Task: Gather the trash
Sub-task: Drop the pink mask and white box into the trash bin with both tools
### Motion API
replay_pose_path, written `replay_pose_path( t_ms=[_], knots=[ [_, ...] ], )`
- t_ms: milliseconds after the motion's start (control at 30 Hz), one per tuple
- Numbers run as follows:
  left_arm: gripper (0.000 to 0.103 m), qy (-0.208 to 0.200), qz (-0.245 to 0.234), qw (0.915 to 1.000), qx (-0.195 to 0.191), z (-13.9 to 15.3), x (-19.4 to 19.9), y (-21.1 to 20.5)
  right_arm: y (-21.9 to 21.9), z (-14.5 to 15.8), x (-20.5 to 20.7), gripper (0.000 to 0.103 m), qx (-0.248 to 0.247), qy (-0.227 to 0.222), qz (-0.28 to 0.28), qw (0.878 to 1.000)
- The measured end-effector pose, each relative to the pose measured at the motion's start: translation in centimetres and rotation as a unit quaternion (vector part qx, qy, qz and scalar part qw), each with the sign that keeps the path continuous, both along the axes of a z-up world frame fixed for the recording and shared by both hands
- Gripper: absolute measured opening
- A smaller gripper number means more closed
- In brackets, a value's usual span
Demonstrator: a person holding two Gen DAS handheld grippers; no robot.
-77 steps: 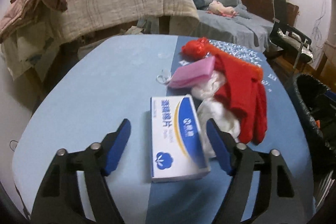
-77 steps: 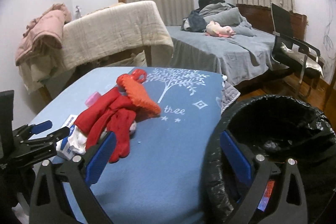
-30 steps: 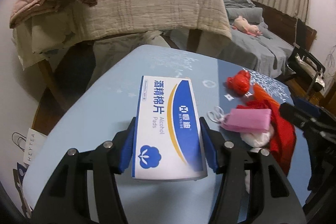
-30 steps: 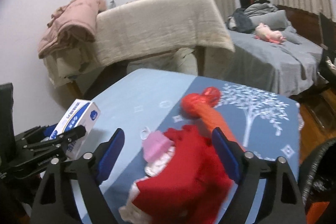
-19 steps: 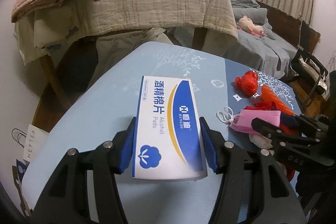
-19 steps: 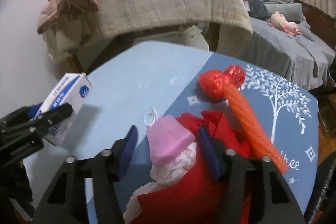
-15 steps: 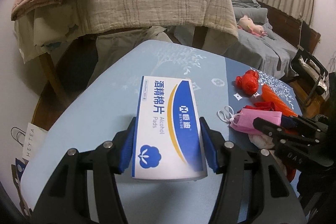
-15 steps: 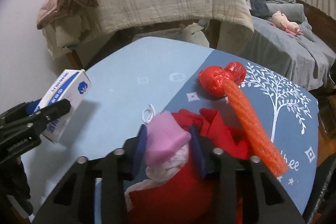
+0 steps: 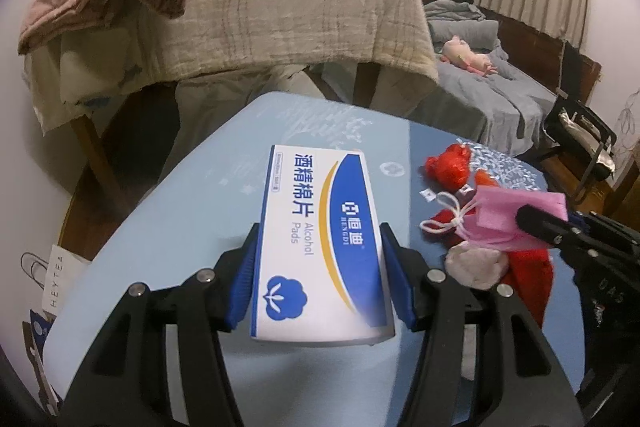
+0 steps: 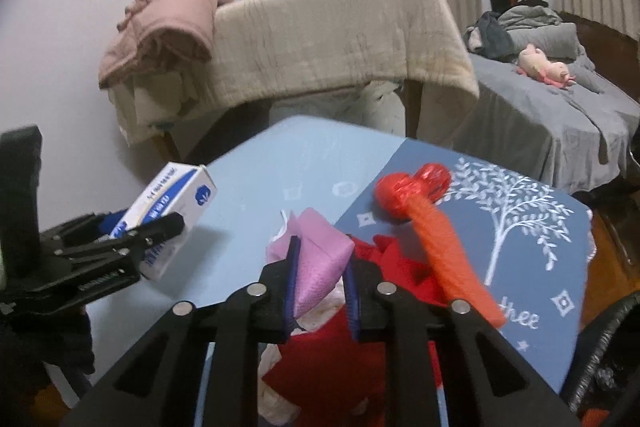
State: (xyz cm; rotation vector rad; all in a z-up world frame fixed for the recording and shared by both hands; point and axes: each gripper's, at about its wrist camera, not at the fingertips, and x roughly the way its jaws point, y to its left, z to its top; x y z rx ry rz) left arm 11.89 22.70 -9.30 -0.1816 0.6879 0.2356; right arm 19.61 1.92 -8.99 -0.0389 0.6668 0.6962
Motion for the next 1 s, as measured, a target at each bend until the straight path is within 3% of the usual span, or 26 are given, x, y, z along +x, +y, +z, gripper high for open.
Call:
replay_pose_path(
  t_ms=[200, 567, 767, 1000],
  knots=[
    [0.055, -0.015, -0.027, 0.9995, 0.003, 1.6, 0.0, -2.7, -4.3, 2.1, -0.4, 0.02, 0.043, 0.01, -0.038, 0.998],
    [0.055, -0.024, -0.109, 0.9937, -0.007, 2.3, 0.9, -10.4, -12.4, 2.4, -2.4, 0.02, 0.03, 0.001, -0.121, 0.992],
    [0.055, -0.024, -0.164, 0.9862, -0.009, 2.0, 1.6, -15.7, -17.4, 1.9, -3.7, 0.02, 0.013, -0.001, -0.168, 0.986],
    [0.055, -0.023, -0.238, 0.971, -0.012, 1.3, 2.6, -22.7, -24.1, 1.2, -5.1, 0.02, -0.01, -0.004, -0.234, 0.972]
  ],
)
